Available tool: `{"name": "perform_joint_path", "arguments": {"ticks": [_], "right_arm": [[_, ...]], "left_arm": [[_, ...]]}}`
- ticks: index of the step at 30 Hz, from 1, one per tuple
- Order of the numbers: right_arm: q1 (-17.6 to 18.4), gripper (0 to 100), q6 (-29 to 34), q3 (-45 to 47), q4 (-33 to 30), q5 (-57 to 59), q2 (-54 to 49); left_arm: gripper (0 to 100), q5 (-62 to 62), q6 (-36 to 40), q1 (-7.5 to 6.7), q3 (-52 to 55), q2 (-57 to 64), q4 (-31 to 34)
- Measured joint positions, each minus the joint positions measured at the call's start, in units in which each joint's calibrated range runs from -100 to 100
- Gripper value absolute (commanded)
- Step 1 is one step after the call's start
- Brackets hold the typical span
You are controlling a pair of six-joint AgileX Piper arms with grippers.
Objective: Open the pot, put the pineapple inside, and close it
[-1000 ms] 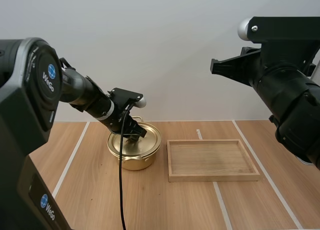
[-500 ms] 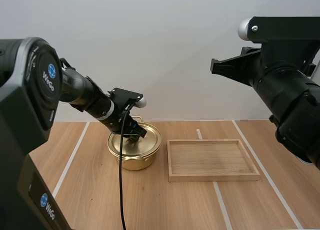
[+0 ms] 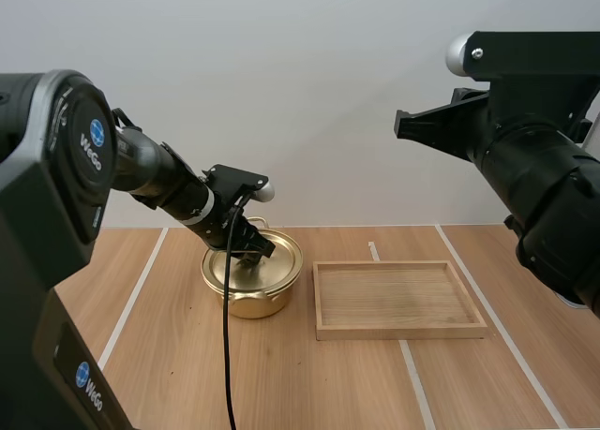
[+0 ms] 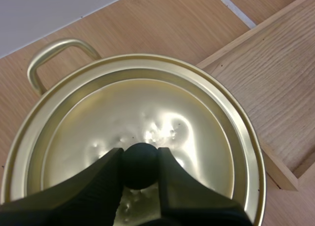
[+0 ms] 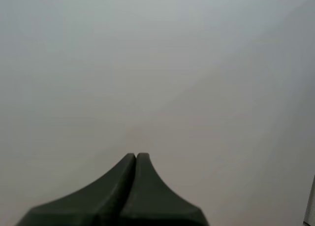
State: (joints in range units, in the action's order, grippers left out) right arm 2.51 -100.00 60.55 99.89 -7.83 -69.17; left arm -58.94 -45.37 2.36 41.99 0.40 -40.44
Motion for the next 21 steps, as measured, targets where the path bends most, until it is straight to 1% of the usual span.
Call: {"name": "perform_joint_path", "arguments": {"ticks": [1,2,3,4,5,6,12,15,17,21], "right_arm": [[0.0,0,0.0,0.0,0.0,0.0,0.0],[0.0,0,0.0,0.0,0.0,0.0,0.0],[0.0,0,0.0,0.0,0.0,0.0,0.0],[0.0,0,0.0,0.0,0.0,0.0,0.0],[0.0,0,0.0,0.0,0.0,0.0,0.0],[0.0,0,0.0,0.0,0.0,0.0,0.0],[0.0,0,0.0,0.0,0.0,0.0,0.0],[0.0,0,0.0,0.0,0.0,0.0,0.0],[0.0,0,0.0,0.0,0.0,0.0,0.0],[0.0,0,0.0,0.0,0.0,0.0,0.0]], "left_arm": [[4,0.0,0.0,0.0,0.0,0.0,0.0],[12,0.0,0.0,0.0,0.0,0.0,0.0],[26,0.0,0.0,0.0,0.0,0.0,0.0],[47,0.0,0.0,0.0,0.0,0.0,0.0],[57,0.0,0.0,0.0,-0.04,0.0,0.13],[100,0.0,0.1,0.0,-0.04,-0.11,0.13],[100,2.27,0.01,0.0,-0.33,-0.34,-0.03],[100,4.88,1.15,0.0,-0.33,-0.74,0.06],[100,5.45,2.59,0.0,-0.33,-1.0,0.37],[100,5.45,2.96,0.0,-0.33,-1.0,0.4]]}}
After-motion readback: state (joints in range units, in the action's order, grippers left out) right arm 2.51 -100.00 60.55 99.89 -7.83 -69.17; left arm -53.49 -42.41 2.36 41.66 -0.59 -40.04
